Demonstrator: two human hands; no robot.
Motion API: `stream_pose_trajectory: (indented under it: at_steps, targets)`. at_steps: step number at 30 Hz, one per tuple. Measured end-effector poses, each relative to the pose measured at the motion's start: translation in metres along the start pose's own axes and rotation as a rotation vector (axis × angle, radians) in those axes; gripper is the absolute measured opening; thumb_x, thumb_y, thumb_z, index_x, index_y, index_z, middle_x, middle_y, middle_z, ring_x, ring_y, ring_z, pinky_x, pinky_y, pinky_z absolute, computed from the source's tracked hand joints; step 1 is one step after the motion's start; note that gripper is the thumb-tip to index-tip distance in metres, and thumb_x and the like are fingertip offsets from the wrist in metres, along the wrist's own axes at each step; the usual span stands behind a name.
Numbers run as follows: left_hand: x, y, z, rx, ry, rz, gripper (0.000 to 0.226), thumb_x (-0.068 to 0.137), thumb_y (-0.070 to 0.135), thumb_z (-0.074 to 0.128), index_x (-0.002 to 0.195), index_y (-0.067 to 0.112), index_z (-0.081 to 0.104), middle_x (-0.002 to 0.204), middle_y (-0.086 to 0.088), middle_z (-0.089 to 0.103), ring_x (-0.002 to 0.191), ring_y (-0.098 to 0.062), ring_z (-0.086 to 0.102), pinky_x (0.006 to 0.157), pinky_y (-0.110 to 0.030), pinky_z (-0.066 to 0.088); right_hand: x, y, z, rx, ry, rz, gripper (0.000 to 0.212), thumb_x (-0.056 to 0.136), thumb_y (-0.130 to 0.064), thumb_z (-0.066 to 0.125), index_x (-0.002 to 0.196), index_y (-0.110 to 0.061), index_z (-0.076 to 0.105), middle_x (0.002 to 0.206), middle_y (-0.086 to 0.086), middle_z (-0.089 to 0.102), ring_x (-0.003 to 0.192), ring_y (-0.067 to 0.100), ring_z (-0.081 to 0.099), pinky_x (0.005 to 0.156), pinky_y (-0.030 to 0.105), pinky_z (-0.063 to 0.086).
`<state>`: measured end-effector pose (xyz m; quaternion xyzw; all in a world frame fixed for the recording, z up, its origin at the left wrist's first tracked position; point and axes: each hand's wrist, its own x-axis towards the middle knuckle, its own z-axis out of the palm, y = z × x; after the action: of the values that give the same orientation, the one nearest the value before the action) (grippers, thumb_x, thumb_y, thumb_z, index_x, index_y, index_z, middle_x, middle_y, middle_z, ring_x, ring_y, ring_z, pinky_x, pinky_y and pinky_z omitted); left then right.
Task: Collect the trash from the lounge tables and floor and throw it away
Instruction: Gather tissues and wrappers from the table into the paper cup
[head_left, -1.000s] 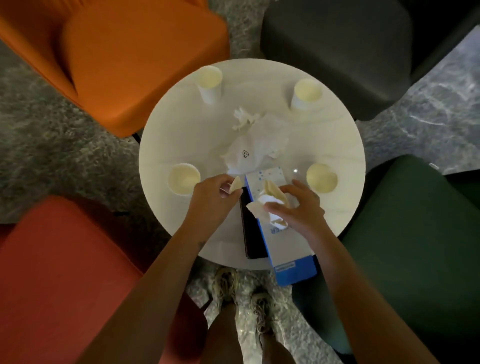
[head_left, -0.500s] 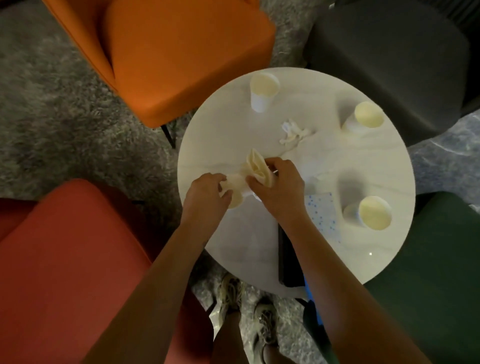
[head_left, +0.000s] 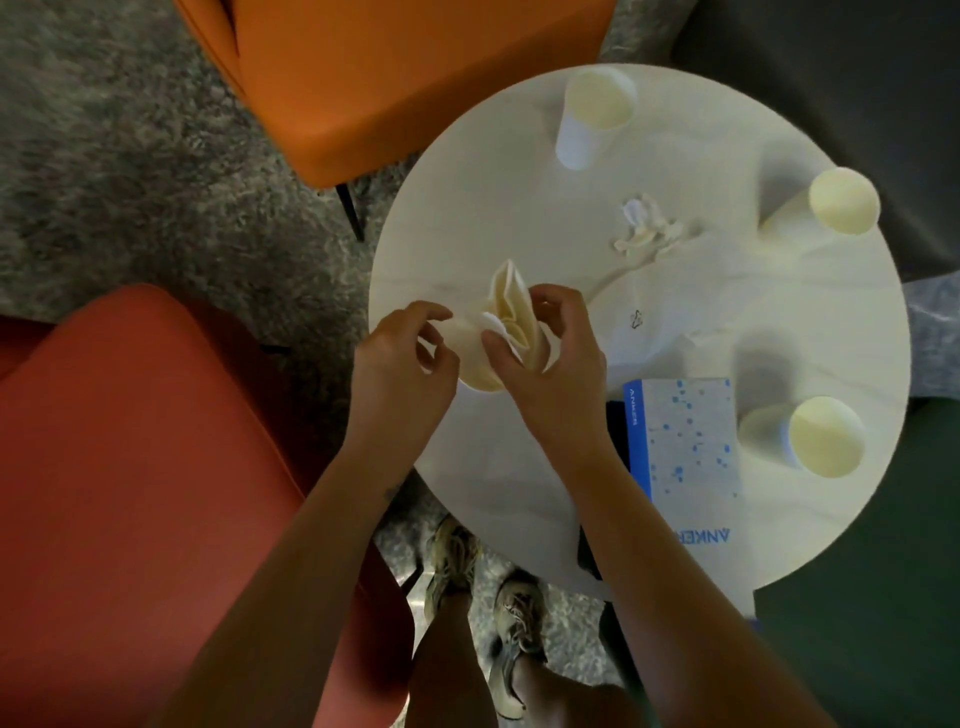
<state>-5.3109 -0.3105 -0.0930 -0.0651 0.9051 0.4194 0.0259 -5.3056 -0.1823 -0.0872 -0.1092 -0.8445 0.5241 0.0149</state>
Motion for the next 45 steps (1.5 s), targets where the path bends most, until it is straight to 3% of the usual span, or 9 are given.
stream_pose_trajectory:
  at_steps: [3,5,11,17,26,29,34,39,45]
  targets:
    - [-0.004,-0.004,0.005,-0.017,-0.017,-0.033,0.03,0.078,0.002,0.059,0.105,0.014,0.063,0.085,0.004,0.06,0.065,-0.002,0.054,0.06,-0.005,0.04,-0.004,0.009,0.006,-0.027,-0.04,0.02,0.05,0.074,-0.032,0.07,0.116,-0.011,0.052,0.108,-0.004,0.057,0.104,0.017,0.054,0.092,0.047,0.043]
    - [-0.006,-0.007,0.007,-0.018,-0.024,-0.057,0.032,0.077,0.002,0.059,0.106,0.015,0.062,0.085,0.003,0.06,0.066,-0.001,0.054,0.06,-0.004,0.04,-0.006,0.014,0.007,-0.055,-0.06,0.033,0.056,0.074,-0.028,0.073,0.123,-0.016,0.049,0.118,-0.004,0.052,0.113,0.017,0.047,0.098,0.051,0.036]
    - [-0.012,-0.006,0.007,-0.037,-0.053,-0.035,0.037,0.074,0.007,0.062,0.109,0.018,0.06,0.086,0.004,0.06,0.066,-0.002,0.055,0.061,-0.006,0.042,-0.012,0.023,0.0,-0.05,0.002,0.03,0.052,0.073,-0.019,0.074,0.117,-0.022,0.046,0.115,-0.009,0.046,0.11,0.014,0.046,0.098,0.045,0.038]
    - [-0.016,-0.004,0.011,-0.109,-0.036,-0.069,0.027,0.076,0.015,0.065,0.101,0.018,0.055,0.076,0.01,0.057,0.064,0.004,0.055,0.054,-0.005,0.041,-0.014,0.031,0.0,-0.025,0.065,0.103,0.045,0.074,-0.014,0.074,0.11,-0.019,0.048,0.103,-0.002,0.048,0.079,0.003,0.047,0.068,0.007,0.039]
    - [-0.025,0.0,0.015,-0.145,-0.025,-0.039,0.025,0.079,0.008,0.062,0.095,0.024,0.052,0.072,0.01,0.058,0.064,-0.002,0.056,0.054,-0.008,0.042,-0.022,0.021,-0.011,0.13,0.048,0.241,0.041,0.077,-0.008,0.072,0.105,-0.023,0.046,0.092,-0.001,0.055,0.066,0.009,0.056,0.056,0.008,0.046]
    - [-0.02,-0.002,0.012,-0.129,-0.028,-0.007,0.038,0.077,0.01,0.061,0.112,0.02,0.052,0.101,0.006,0.055,0.079,-0.003,0.052,0.066,-0.015,0.041,-0.017,0.022,-0.025,-0.002,0.095,0.188,0.026,0.08,-0.013,0.07,0.103,-0.018,0.059,0.089,-0.003,0.059,0.067,0.003,0.055,0.058,0.004,0.041]
    - [-0.007,-0.006,0.017,-0.046,-0.322,0.082,0.087,0.073,0.015,0.071,0.144,0.018,0.02,0.144,-0.003,0.032,0.13,-0.02,0.033,0.102,-0.035,0.033,-0.002,0.02,-0.041,-0.108,0.218,0.117,0.002,0.084,-0.014,0.065,0.082,-0.014,0.063,0.076,-0.006,0.061,0.062,0.002,0.057,0.06,0.001,0.038]
    - [-0.011,0.0,0.035,-0.005,-0.216,0.123,0.083,0.068,0.02,0.078,0.138,0.014,0.034,0.129,-0.009,0.047,0.116,-0.024,0.046,0.092,-0.029,0.037,0.006,0.014,-0.041,-0.107,0.232,0.069,0.008,0.084,-0.011,0.062,0.078,-0.01,0.056,0.066,0.004,0.064,0.059,0.016,0.061,0.057,0.015,0.044]
    - [-0.018,0.002,0.049,0.001,-0.158,0.166,0.074,0.062,0.022,0.081,0.126,0.012,0.046,0.115,-0.005,0.054,0.104,-0.02,0.049,0.081,-0.019,0.034,0.008,0.007,-0.045,-0.215,0.212,-0.151,0.01,0.077,-0.002,0.065,0.071,-0.004,0.058,0.055,0.0,0.057,0.048,0.008,0.05,0.05,0.007,0.036]
